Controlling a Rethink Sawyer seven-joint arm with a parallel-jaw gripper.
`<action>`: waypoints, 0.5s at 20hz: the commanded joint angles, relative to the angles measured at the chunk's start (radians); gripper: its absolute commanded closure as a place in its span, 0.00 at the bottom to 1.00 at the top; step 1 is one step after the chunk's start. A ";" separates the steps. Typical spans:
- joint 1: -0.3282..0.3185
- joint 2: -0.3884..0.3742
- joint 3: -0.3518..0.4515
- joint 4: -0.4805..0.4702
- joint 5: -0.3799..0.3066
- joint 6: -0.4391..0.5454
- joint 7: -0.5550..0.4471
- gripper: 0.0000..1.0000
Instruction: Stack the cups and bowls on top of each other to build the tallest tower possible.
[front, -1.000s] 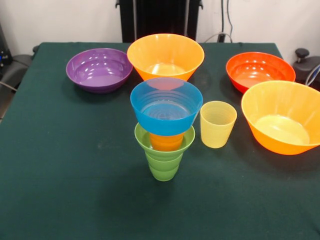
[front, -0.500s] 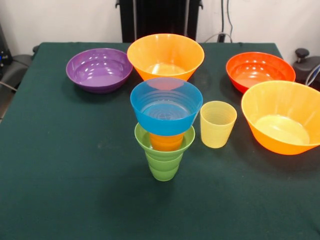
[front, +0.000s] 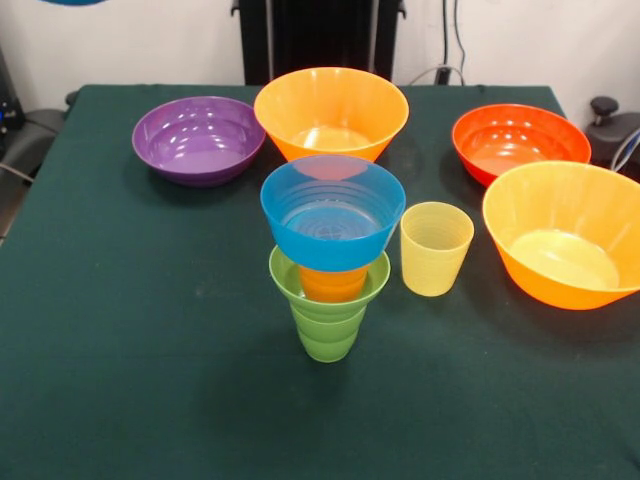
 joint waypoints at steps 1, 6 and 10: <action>0.077 0.118 -0.077 -0.014 -0.082 -0.066 0.039 1.00; 0.092 0.136 -0.096 -0.013 -0.086 -0.093 0.037 1.00; 0.102 0.146 -0.111 -0.005 -0.090 -0.122 0.036 1.00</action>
